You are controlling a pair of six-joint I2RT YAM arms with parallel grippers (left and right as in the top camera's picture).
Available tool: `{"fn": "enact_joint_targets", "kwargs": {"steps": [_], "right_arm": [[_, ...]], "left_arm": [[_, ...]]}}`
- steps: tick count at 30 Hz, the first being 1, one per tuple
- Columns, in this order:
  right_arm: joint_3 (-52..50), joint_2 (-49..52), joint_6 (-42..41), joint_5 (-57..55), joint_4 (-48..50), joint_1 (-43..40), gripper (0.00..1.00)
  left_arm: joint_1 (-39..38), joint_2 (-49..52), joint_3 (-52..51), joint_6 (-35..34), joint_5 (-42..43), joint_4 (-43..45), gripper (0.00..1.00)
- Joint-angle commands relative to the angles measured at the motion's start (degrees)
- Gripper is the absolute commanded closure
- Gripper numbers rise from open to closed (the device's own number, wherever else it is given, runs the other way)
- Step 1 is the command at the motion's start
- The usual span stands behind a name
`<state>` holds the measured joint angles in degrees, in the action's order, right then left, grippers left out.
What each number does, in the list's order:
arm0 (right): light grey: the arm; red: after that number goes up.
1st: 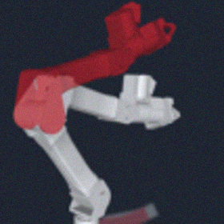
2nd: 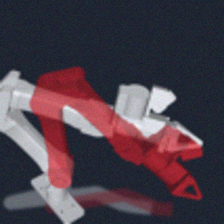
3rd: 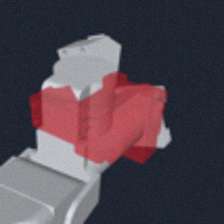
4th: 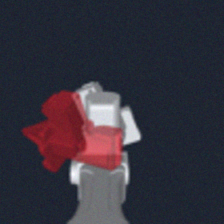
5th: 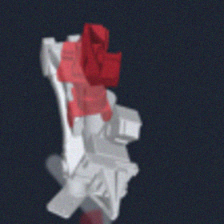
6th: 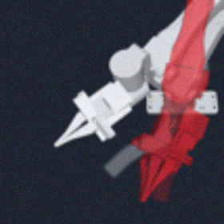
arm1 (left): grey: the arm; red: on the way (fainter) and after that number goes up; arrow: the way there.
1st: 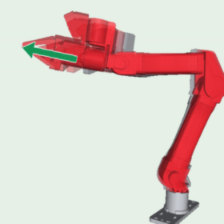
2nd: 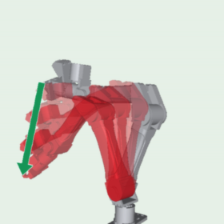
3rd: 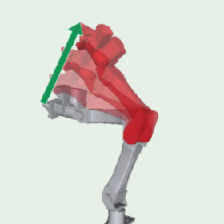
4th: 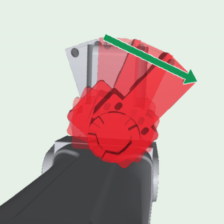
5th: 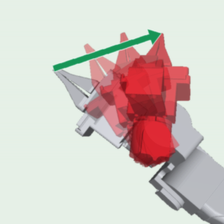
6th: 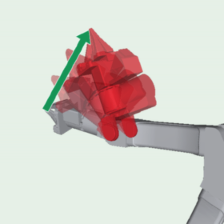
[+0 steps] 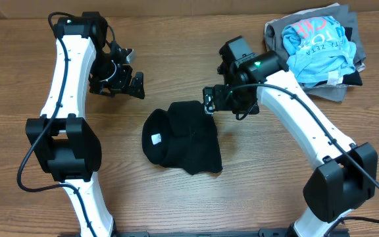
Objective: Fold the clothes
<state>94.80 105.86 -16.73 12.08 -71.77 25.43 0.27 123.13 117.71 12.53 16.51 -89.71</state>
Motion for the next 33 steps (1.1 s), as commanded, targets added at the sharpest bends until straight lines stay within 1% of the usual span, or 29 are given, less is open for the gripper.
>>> {"fn": "enact_joint_targets", "kwargs": {"steps": [1, 3, 4, 5, 7, 8, 13, 15, 17, 18, 22, 29, 32, 33], "right_arm": [[-1.53, -0.28, 2.69, 4.76, -0.15, 1.40, 0.00], [-3.87, -0.28, 2.58, 4.76, 0.17, 2.84, 0.02], [-5.29, -0.28, 2.10, 4.74, 0.33, 3.61, 0.09], [-7.04, -0.31, 1.31, 4.90, 0.72, 4.44, 0.14], [-10.75, -0.31, 0.72, 6.38, 1.90, 6.32, 0.21], [-14.16, -0.33, -1.16, 6.69, 3.15, 8.11, 0.26], [-21.00, -0.33, -3.61, 6.64, 6.71, 11.21, 0.24], [-23.26, -0.33, -4.42, 6.34, 8.76, 11.26, 0.19], [-25.59, -0.31, -4.68, 4.83, 11.85, 10.99, 0.17], [-26.56, -0.31, -5.42, 3.58, 13.38, 10.58, 0.14], [-29.05, -0.31, -7.39, -2.05, 18.71, 7.37, 0.08], [-31.06, -0.24, -7.34, -5.84, 26.36, -0.59, 0.06], [-31.06, -0.24, -7.04, -8.00, 29.33, -3.50, 0.03], [-31.06, -0.24, -5.62, -8.37, 31.23, -4.81, 0.02]], "left_arm": [[0.02, -4.85, 0.26, -0.90, 1.27, 0.63, 0.00], [0.15, -7.52, 0.26, -2.45, 0.76, 1.79, 0.00], [0.39, -8.79, 0.26, -2.69, 0.48, 2.43, 0.00], [0.61, -10.03, 0.26, -3.17, -0.15, 3.13, 0.00], [1.16, -12.17, 0.26, -4.26, -2.27, 4.46, 0.00], [1.64, -13.55, 0.26, -4.44, -3.48, 5.20, 0.00], [2.49, -14.08, 0.22, -4.44, -3.61, 5.33, 0.00], [2.49, -14.08, 0.13, -4.42, -3.63, 5.38, 0.00], [2.49, -14.08, 0.13, -4.44, -3.58, 5.68, 0.00], [2.49, -14.08, 0.13, -4.42, -3.61, 5.88, 0.00], [2.49, -14.08, 0.13, -4.42, -3.63, 6.21, 0.00], [2.49, -14.05, 0.04, -4.42, -3.61, 7.23, 0.00], [2.47, -14.05, 0.04, -4.42, -3.61, 7.69, 0.00], [2.38, -14.03, 0.02, -4.42, -3.61, 7.96, 0.00]]}}
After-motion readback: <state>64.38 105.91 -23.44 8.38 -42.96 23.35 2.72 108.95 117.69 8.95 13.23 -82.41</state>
